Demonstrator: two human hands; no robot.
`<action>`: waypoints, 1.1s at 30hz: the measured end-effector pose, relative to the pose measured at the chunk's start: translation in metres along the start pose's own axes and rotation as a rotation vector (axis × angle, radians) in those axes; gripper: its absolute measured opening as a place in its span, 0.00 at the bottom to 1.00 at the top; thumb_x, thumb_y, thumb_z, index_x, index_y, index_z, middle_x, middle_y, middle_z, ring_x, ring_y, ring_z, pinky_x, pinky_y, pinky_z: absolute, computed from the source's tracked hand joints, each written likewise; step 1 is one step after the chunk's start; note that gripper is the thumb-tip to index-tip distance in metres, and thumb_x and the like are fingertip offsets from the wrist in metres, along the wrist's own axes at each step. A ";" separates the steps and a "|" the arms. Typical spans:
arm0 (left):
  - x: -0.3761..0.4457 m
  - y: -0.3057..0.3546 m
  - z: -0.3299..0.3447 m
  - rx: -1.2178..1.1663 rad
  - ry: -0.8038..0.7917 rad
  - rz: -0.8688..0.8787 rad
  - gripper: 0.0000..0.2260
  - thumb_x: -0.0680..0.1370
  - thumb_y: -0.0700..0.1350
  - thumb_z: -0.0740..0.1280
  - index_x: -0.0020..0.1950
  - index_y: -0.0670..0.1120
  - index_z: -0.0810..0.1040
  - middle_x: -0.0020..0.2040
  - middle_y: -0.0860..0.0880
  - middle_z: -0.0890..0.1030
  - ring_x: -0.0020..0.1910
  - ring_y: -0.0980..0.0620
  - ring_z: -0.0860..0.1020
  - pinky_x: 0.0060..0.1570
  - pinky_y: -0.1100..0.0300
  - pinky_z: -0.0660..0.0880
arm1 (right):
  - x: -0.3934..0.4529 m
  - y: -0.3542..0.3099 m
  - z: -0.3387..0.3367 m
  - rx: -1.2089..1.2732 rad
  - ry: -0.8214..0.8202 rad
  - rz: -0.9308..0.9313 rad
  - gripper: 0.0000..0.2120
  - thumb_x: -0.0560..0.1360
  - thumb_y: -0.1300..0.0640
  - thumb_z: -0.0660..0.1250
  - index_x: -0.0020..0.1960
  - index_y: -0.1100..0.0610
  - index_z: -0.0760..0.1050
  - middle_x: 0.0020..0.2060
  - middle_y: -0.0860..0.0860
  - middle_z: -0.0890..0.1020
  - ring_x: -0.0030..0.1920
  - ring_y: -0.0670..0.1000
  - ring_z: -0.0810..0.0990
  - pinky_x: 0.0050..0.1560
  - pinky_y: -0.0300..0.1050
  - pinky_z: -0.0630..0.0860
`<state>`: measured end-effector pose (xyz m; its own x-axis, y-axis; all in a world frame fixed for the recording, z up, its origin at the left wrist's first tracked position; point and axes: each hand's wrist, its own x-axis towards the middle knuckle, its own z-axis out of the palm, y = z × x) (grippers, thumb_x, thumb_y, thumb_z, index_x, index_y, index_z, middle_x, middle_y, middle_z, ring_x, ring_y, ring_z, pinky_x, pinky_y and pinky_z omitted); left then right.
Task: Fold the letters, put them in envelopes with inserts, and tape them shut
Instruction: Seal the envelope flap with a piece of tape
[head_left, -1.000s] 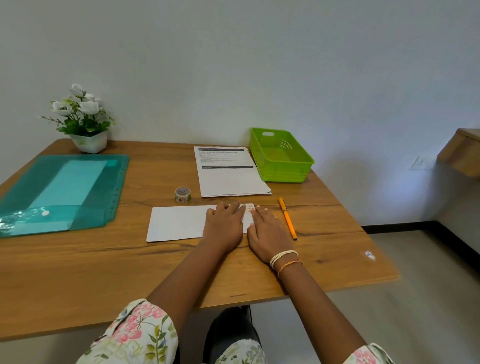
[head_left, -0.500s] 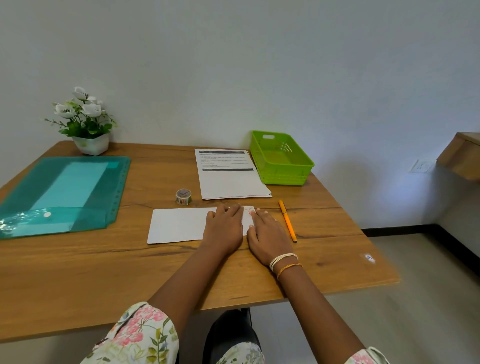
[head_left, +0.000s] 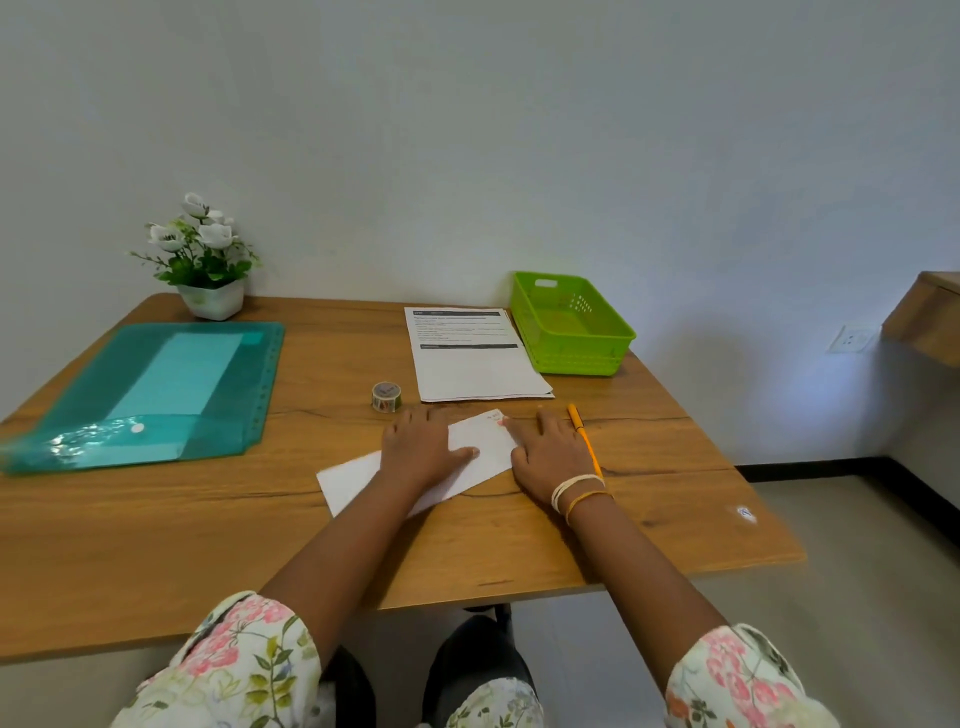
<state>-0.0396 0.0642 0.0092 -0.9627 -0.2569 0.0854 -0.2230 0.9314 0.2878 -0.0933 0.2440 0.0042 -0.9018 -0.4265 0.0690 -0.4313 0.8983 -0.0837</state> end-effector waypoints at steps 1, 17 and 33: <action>0.000 -0.004 -0.004 0.024 -0.021 -0.007 0.34 0.71 0.67 0.65 0.70 0.49 0.69 0.70 0.46 0.69 0.69 0.45 0.66 0.63 0.47 0.67 | 0.004 -0.001 -0.003 -0.024 -0.020 0.010 0.25 0.78 0.51 0.52 0.75 0.41 0.58 0.74 0.59 0.60 0.71 0.60 0.62 0.68 0.55 0.63; 0.001 0.004 -0.036 -0.585 -0.215 -0.389 0.19 0.74 0.50 0.71 0.59 0.40 0.75 0.53 0.44 0.80 0.49 0.46 0.78 0.39 0.58 0.72 | 0.006 -0.030 0.007 0.528 0.212 0.225 0.14 0.76 0.58 0.62 0.60 0.57 0.75 0.57 0.55 0.76 0.59 0.55 0.73 0.59 0.48 0.72; 0.054 0.018 -0.081 -1.567 0.054 -0.737 0.11 0.75 0.33 0.70 0.56 0.36 0.74 0.53 0.39 0.81 0.46 0.43 0.82 0.37 0.51 0.80 | 0.016 -0.013 -0.056 1.276 -0.043 0.504 0.07 0.75 0.58 0.67 0.49 0.62 0.75 0.42 0.56 0.80 0.38 0.54 0.78 0.40 0.48 0.78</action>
<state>-0.0835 0.0456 0.0967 -0.7225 -0.5168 -0.4593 -0.1972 -0.4828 0.8533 -0.1006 0.2320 0.0621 -0.9566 -0.1096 -0.2700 0.2370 0.2462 -0.9398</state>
